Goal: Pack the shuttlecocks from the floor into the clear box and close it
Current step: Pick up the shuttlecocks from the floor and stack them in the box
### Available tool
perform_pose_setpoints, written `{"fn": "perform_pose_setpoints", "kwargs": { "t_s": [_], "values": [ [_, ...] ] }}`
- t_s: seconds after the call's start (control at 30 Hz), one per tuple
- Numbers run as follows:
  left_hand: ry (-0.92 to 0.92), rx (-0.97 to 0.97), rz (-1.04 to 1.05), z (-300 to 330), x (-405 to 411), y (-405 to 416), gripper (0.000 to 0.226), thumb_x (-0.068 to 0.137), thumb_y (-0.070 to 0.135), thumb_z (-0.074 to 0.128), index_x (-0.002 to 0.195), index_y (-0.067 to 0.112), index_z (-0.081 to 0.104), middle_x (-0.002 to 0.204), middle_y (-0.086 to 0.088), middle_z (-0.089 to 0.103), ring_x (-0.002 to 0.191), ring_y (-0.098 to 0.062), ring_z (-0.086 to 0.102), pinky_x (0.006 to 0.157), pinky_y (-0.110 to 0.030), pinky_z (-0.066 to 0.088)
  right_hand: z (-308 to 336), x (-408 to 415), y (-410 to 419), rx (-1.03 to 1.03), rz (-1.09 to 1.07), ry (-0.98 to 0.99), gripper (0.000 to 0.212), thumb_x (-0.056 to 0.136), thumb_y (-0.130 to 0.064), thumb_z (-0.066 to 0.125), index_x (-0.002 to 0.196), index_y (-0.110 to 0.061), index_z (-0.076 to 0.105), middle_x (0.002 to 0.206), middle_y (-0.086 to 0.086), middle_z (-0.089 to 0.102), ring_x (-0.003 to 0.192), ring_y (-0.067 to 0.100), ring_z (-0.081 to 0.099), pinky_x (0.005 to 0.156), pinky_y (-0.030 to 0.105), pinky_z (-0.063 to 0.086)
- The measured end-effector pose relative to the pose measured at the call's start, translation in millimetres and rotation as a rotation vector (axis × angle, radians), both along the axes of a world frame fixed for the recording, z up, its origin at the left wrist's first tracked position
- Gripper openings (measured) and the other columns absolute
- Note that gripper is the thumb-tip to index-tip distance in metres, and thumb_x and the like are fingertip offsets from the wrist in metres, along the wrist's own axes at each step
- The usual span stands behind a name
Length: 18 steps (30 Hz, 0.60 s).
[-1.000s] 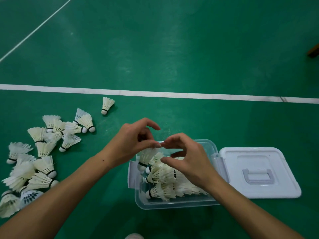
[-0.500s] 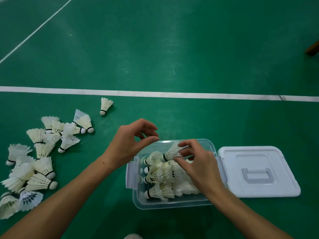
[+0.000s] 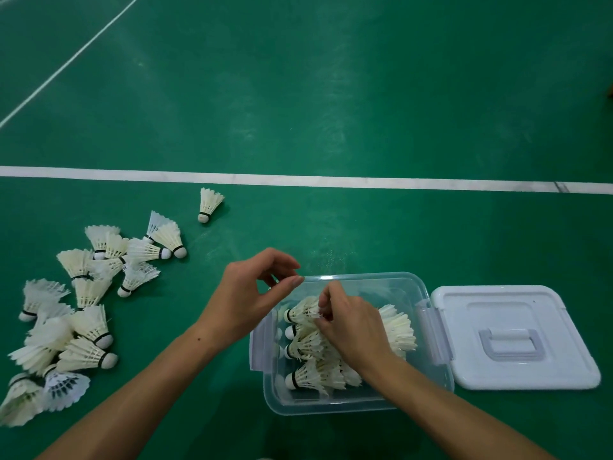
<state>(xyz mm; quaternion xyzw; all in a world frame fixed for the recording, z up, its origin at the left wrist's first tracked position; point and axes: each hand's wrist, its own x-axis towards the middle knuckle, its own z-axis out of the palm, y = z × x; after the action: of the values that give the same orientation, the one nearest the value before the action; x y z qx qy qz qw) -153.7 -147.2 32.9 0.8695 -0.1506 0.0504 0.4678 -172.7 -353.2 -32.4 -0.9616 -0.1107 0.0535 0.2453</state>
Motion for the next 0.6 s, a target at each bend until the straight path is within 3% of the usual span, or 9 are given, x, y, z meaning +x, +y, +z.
{"fn": "perform_pose_setpoints", "kwargs": {
  "t_s": [0.2, 0.43, 0.6],
  "values": [
    [0.022, 0.001, 0.014, 0.2, -4.9, 4.6, 0.019, 0.090, 0.023, 0.081, 0.107, 0.017, 0.073, 0.090, 0.015, 0.075, 0.085, -0.007, 0.073, 0.074, -0.017, 0.056, 20.7, 0.4, -9.8, 0.136, 0.022, 0.152, 0.036, 0.090, -0.042, 0.079, 0.103, -0.031, 0.047, 0.104, -0.010, 0.076, 0.092, 0.005, 0.071, 0.081, 0.033, 0.062],
    [0.013, -0.018, 0.127, 12.8, -20.4, 19.7, 0.020, 0.091, 0.027, 0.079, 0.107, 0.018, 0.072, 0.090, 0.016, 0.074, 0.086, -0.007, 0.073, 0.072, -0.020, 0.057, 81.1, -3.1, -27.0, 0.162, 0.065, 0.055, 0.029, 0.091, -0.046, 0.073, 0.108, -0.039, 0.050, 0.097, -0.021, 0.071, 0.094, -0.004, 0.069, 0.081, 0.033, 0.062],
    [0.040, -0.018, 0.271, 9.7, -20.7, 50.0, 0.024, 0.091, 0.030, 0.080, 0.111, 0.022, 0.069, 0.087, 0.013, 0.075, 0.086, -0.009, 0.073, 0.069, -0.023, 0.058, 116.3, 24.1, 14.1, 0.174, 0.218, 0.056, 0.030, 0.094, -0.044, 0.072, 0.115, -0.035, 0.054, 0.094, -0.018, 0.074, 0.089, -0.002, 0.070, 0.080, 0.031, 0.061]
  ]
}}
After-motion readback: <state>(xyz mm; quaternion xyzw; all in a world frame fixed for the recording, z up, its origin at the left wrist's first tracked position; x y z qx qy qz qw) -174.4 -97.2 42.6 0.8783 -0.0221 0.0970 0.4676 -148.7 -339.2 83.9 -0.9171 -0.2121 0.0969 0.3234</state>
